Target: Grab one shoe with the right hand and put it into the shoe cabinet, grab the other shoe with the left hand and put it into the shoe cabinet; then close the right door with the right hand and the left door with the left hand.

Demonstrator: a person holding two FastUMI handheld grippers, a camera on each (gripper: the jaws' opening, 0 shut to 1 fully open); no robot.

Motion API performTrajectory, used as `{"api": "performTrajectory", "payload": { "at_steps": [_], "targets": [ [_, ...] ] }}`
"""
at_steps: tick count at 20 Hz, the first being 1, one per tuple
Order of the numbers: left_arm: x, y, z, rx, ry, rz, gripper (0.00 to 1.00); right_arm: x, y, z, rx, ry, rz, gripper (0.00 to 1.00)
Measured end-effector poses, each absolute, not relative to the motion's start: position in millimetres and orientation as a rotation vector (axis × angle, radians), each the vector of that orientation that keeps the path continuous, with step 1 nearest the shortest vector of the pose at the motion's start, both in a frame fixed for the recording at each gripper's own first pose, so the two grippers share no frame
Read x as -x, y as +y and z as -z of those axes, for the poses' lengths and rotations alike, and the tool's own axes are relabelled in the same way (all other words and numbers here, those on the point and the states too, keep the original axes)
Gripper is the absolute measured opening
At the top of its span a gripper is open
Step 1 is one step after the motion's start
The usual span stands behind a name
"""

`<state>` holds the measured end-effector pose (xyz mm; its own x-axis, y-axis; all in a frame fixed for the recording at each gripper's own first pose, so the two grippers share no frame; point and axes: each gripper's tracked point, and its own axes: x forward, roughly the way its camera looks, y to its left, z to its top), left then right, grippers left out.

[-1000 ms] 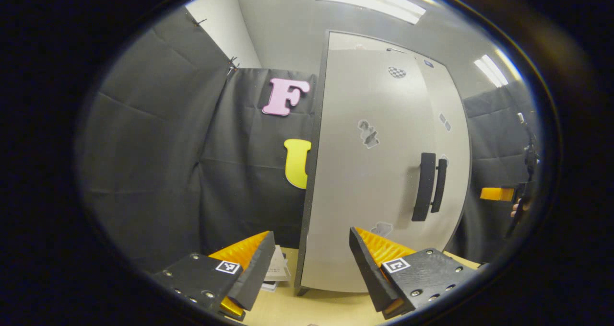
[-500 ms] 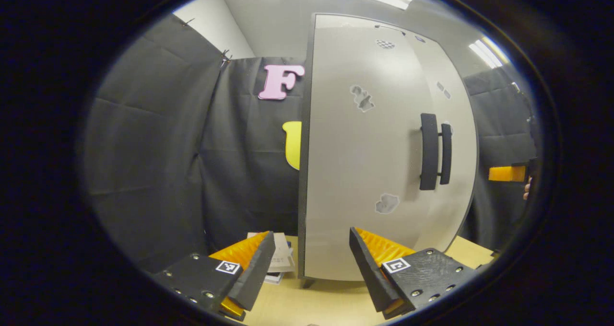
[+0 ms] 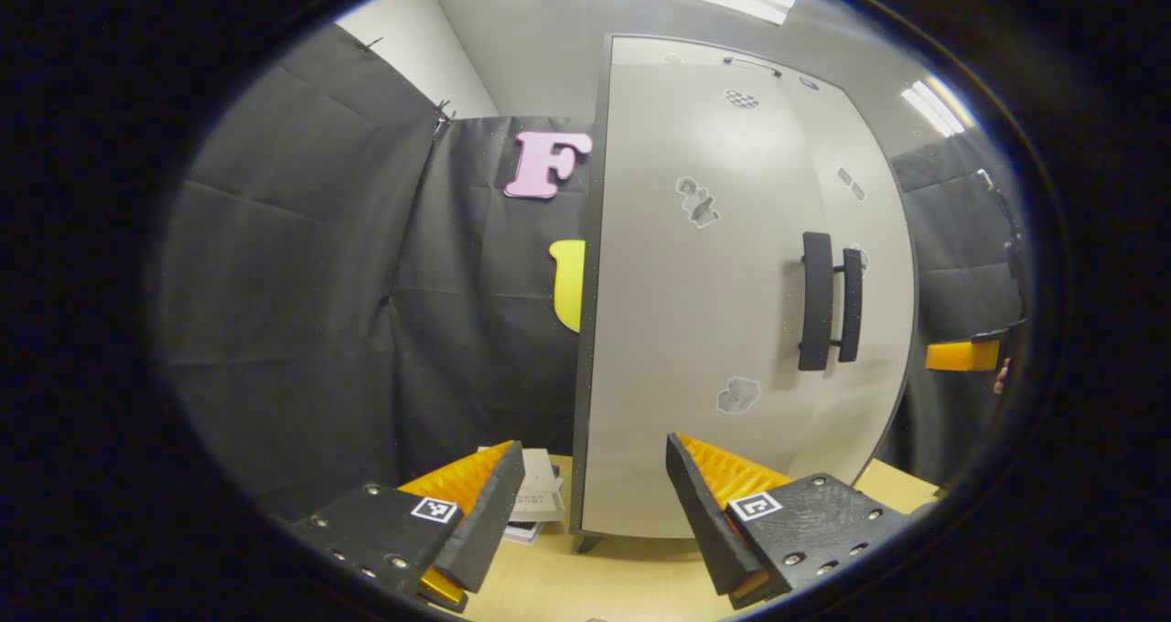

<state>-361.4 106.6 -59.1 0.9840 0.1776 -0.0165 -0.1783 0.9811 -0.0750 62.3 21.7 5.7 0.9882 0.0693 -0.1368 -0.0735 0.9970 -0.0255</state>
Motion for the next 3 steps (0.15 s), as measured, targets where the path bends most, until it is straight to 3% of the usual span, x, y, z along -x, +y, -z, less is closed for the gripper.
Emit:
{"api": "performTrajectory", "payload": {
  "at_steps": [3],
  "targets": [
    [375,98,75,0.077,0.044,-0.165,0.91,-66,28,5,0.019,0.174,-0.099,0.91]
  ]
}}
